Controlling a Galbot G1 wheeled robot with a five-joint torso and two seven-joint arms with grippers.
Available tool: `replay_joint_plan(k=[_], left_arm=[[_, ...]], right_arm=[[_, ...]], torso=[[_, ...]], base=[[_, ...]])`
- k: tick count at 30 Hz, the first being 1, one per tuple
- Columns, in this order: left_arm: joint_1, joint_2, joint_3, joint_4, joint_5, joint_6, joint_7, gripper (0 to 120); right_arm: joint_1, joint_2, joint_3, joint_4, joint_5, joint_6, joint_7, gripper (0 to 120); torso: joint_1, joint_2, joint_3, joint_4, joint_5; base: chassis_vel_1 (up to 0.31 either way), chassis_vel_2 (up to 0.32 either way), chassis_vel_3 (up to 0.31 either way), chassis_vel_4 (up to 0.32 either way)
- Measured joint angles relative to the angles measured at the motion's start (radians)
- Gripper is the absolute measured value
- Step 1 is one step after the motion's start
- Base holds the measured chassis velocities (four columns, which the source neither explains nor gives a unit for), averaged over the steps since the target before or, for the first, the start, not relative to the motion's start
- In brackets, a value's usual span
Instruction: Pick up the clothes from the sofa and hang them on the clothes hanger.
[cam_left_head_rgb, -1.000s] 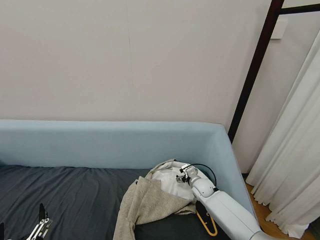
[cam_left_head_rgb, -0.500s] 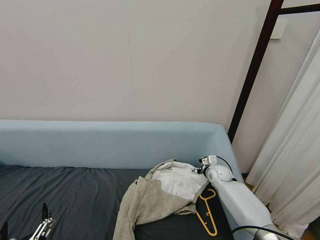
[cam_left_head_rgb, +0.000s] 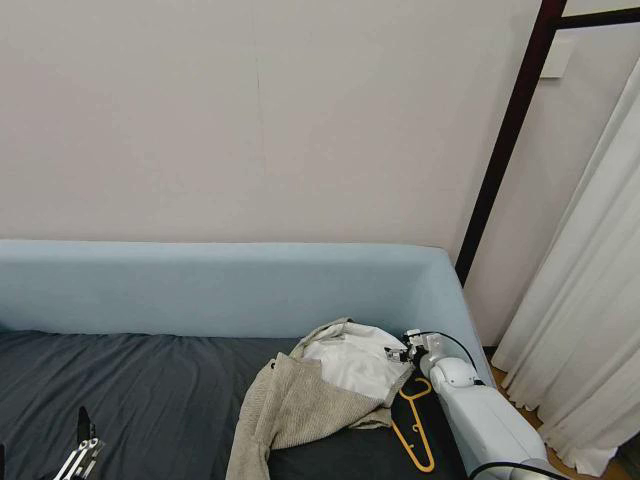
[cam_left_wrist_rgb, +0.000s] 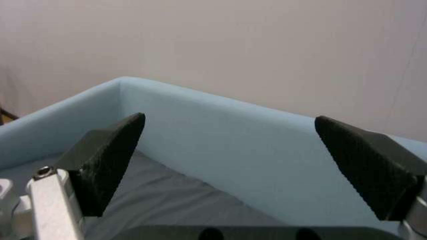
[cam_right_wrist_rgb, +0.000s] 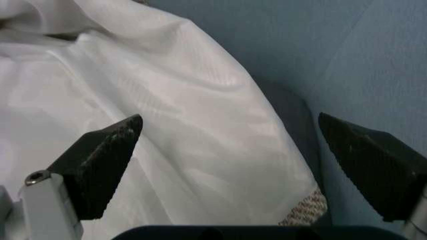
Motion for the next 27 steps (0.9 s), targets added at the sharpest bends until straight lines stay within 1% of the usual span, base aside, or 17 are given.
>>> replay_joint_plan(k=[1, 3, 6, 9, 11, 12, 13, 16, 17, 22, 23, 24, 25, 27], left_arm=[[0.004, -0.003, 0.000, -0.005, 0.006, -0.003, -0.001, 100], [0.006, -0.005, 0.000, -0.010, 0.011, -0.004, -0.002, 100], [0.007, -0.007, 0.000, -0.012, 0.013, -0.004, -0.003, 100], [0.006, -0.009, 0.000, -0.012, 0.015, -0.004, -0.003, 100], [0.005, -0.009, 0.000, -0.012, 0.015, -0.004, -0.003, 100], [0.004, -0.009, 0.000, -0.011, 0.015, -0.004, -0.003, 100], [0.004, -0.009, 0.000, -0.011, 0.015, -0.004, -0.003, 100], [0.000, -0.008, 0.000, -0.005, 0.015, -0.004, -0.003, 100], [0.000, -0.008, 0.000, -0.005, 0.015, -0.004, -0.003, 100], [-0.003, -0.008, 0.002, -0.002, 0.016, -0.003, -0.004, 100], [-0.003, -0.008, 0.002, -0.002, 0.016, -0.003, -0.004, 100], [-0.003, -0.008, 0.002, -0.002, 0.016, -0.003, -0.004, 100], [-0.003, -0.008, 0.003, -0.002, 0.016, -0.003, -0.004, 100], [-0.003, -0.008, 0.003, -0.002, 0.016, -0.002, -0.004, 100]], right_arm=[[0.007, 0.015, -0.002, -0.008, -0.012, -0.026, 0.039, 100], [0.017, 0.036, -0.001, -0.034, -0.045, -0.059, 0.074, 100], [0.027, 0.052, 0.004, -0.072, -0.078, -0.059, 0.082, 100], [0.037, 0.067, 0.014, -0.111, -0.087, -0.056, 0.079, 100], [0.038, 0.070, 0.015, -0.117, -0.087, -0.057, 0.073, 100], [0.038, 0.072, 0.018, -0.122, -0.088, -0.057, 0.064, 98], [0.038, 0.072, 0.018, -0.122, -0.088, -0.057, 0.064, 98], [0.038, 0.074, 0.020, -0.128, -0.097, -0.065, 0.047, 86], [0.038, 0.074, 0.020, -0.128, -0.097, -0.065, 0.047, 86], [0.031, 0.072, 0.020, -0.128, -0.117, -0.068, 0.032, 63], [0.031, 0.072, 0.020, -0.128, -0.117, -0.068, 0.032, 63], [0.030, 0.072, 0.020, -0.128, -0.120, -0.068, 0.031, 60], [0.026, 0.070, 0.020, -0.128, -0.126, -0.068, 0.025, 53], [0.017, 0.066, 0.019, -0.123, -0.132, -0.068, 0.024, 45]], torso=[[0.000, 0.000, 0.000, 0.0000, -0.0001], [0.000, 0.000, 0.000, 0.0001, 0.0000], [0.000, 0.000, 0.000, -0.0003, -0.0001], [0.000, 0.000, 0.000, -0.0001, 0.0000], [0.000, 0.000, 0.000, -0.0001, 0.0000], [0.000, 0.000, 0.000, -0.0001, 0.0000], [0.000, 0.000, 0.000, -0.0001, 0.0000], [0.000, 0.000, 0.000, -0.0002, 0.0000], [0.000, 0.000, 0.000, -0.0002, 0.0000], [0.000, 0.000, 0.000, -0.0002, 0.0000], [0.000, 0.000, 0.000, -0.0002, 0.0000], [0.000, 0.000, 0.000, -0.0002, 0.0000], [0.000, 0.000, 0.000, -0.0001, 0.0000], [0.000, 0.000, 0.000, -0.0001, 0.0001]], base=[[0.000, 0.000, 0.000, 0.000], [0.000, 0.000, 0.000, 0.000], [0.000, 0.000, 0.000, 0.000], [0.000, 0.000, 0.000, 0.000], [0.000, 0.000, 0.000, 0.000], [0.000, 0.000, 0.000, 0.000], [0.000, 0.000, 0.000, 0.000], [0.000, 0.000, 0.000, 0.000], [0.000, 0.000, 0.000, 0.000], [0.000, 0.000, 0.000, 0.000], [0.000, 0.000, 0.000, 0.000], [0.000, 0.000, 0.000, 0.000], [0.000, 0.000, 0.000, 0.000], [0.000, 0.000, 0.000, 0.000]])
